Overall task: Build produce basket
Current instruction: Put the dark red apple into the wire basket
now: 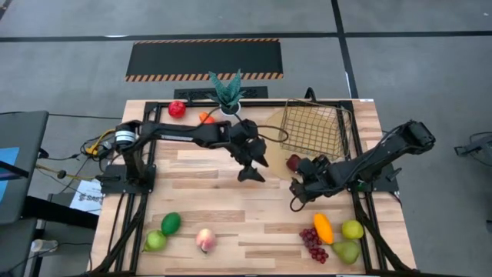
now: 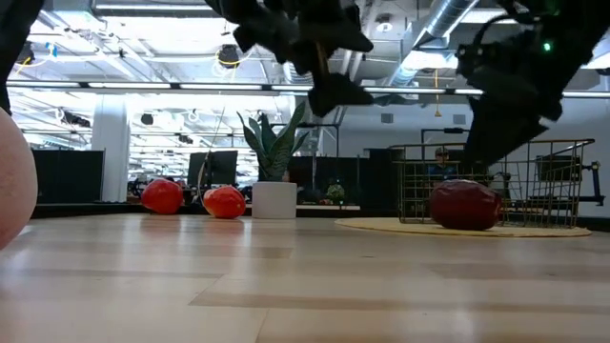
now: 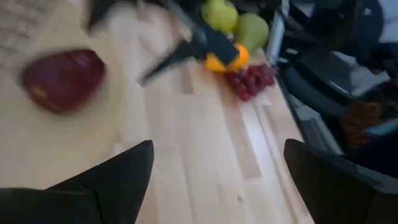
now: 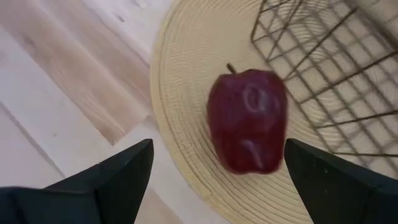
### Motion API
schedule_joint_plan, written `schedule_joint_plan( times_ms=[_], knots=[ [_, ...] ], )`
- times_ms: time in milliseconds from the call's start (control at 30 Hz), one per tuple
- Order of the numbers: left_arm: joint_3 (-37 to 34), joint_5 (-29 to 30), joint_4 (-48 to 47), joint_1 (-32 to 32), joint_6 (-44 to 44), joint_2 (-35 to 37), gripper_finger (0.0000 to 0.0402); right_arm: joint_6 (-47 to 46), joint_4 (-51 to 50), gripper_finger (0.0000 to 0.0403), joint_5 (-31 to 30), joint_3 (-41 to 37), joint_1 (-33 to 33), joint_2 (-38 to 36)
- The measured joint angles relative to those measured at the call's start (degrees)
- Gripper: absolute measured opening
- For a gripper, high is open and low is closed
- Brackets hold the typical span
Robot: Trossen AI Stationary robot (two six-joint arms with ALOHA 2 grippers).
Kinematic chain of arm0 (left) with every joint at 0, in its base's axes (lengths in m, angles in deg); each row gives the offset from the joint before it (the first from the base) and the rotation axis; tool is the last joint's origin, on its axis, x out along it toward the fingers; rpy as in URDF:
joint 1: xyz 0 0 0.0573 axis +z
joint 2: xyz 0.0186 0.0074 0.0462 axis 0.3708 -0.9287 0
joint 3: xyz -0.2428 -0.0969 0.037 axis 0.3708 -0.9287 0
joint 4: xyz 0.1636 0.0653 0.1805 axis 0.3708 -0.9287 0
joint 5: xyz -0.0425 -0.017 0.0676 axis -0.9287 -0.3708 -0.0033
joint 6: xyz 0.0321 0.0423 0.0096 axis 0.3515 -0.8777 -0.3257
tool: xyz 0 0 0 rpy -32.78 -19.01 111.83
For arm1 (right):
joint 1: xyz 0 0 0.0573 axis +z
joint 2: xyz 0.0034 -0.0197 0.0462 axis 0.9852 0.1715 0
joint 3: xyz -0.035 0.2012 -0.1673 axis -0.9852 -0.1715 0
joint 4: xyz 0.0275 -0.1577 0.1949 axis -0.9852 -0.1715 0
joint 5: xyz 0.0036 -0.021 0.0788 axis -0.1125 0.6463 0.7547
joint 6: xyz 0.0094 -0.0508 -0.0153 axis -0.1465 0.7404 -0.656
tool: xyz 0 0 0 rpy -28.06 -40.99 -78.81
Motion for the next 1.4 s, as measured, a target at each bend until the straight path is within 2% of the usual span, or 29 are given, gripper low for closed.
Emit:
schedule_joint_plan(
  times_ms=[233,400,733,933,1100,1400],
  knots=[
    [0.0,4.3,-1.58,0.26,-0.06,3.27,0.0348,3.74,1.47,0.0381,-1.19,-3.01,-3.56,-0.04],
    [-0.02,5.4,-3.02,0.24,-0.3,3.6,0.0348,11.04,10.21,0.0381,2.97,-4.94,-5.45,-0.02],
    [-0.02,6.25,-5.43,0.24,-0.5,3.62,0.0348,13.33,11.79,0.0381,3.73,-5.25,-8.33,3.93],
    [-0.02,6.2,-6.0,0.24,-0.33,3.62,0.0348,15.77,16.82,0.0376,8.46,-5.2,-8.83,8.29],
    [-0.02,6.08,-6.63,0.24,-0.19,3.6,0.0348,14.89,18.78,0.0339,10.5,-5.12,-8.56,11.09],
    [-0.02,6.03,-7.57,0.24,0.17,3.62,0.0348,14.87,19.41,0.0251,11.24,-3.1,-7.89,11.19]
  ],
)
